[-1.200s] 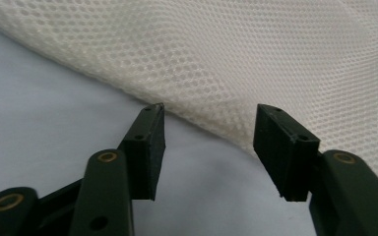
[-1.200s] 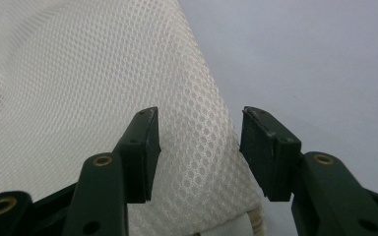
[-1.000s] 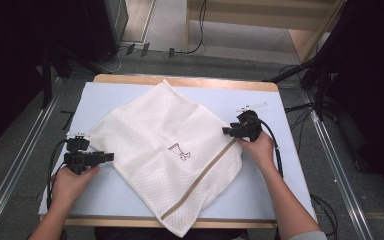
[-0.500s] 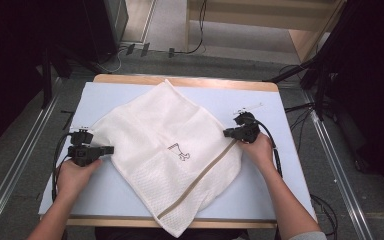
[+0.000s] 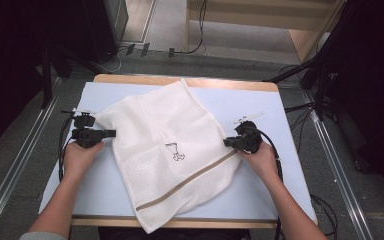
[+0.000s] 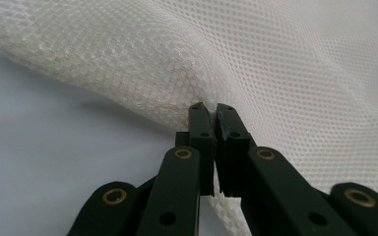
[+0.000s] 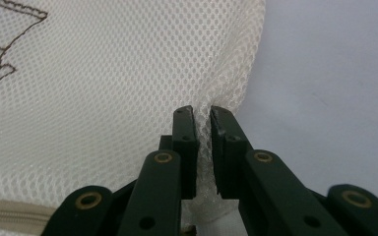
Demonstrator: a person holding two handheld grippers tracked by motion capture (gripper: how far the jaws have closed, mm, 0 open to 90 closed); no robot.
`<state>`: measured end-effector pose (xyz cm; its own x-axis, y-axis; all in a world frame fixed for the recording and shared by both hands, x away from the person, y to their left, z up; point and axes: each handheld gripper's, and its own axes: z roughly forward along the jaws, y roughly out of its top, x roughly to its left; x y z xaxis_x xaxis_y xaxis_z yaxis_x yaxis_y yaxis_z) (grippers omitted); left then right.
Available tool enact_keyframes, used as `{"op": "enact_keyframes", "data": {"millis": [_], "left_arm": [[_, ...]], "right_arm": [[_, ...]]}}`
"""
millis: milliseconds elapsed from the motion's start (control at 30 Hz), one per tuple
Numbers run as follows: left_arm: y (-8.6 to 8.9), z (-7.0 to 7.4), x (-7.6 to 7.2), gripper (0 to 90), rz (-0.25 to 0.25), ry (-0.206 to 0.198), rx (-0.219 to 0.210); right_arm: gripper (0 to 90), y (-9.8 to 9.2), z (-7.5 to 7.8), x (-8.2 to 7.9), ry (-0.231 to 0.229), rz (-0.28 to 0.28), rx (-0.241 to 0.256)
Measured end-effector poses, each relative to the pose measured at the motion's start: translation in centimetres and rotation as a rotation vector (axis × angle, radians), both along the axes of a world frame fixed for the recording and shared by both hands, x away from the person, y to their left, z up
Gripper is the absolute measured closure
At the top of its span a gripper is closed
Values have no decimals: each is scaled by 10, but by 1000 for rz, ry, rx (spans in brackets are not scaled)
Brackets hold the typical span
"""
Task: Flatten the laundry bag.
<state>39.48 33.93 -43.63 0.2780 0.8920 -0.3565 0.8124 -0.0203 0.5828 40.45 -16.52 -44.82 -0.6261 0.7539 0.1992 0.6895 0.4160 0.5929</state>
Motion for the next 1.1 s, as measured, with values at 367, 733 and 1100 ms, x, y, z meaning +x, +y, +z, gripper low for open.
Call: {"op": "enact_keyframes", "data": {"millis": [367,733,1100], "left_arm": [[-11,2,26,878,-25,-19,40],[-30,0,44,869,-65,-23,51],[-28,4,36,589,-62,-11,79]], "right_arm": [[823,-1,2,-39,3,7,12],[816,8,-2,-75,32,65,52],[627,-3,5,-69,-48,35,72]]}}
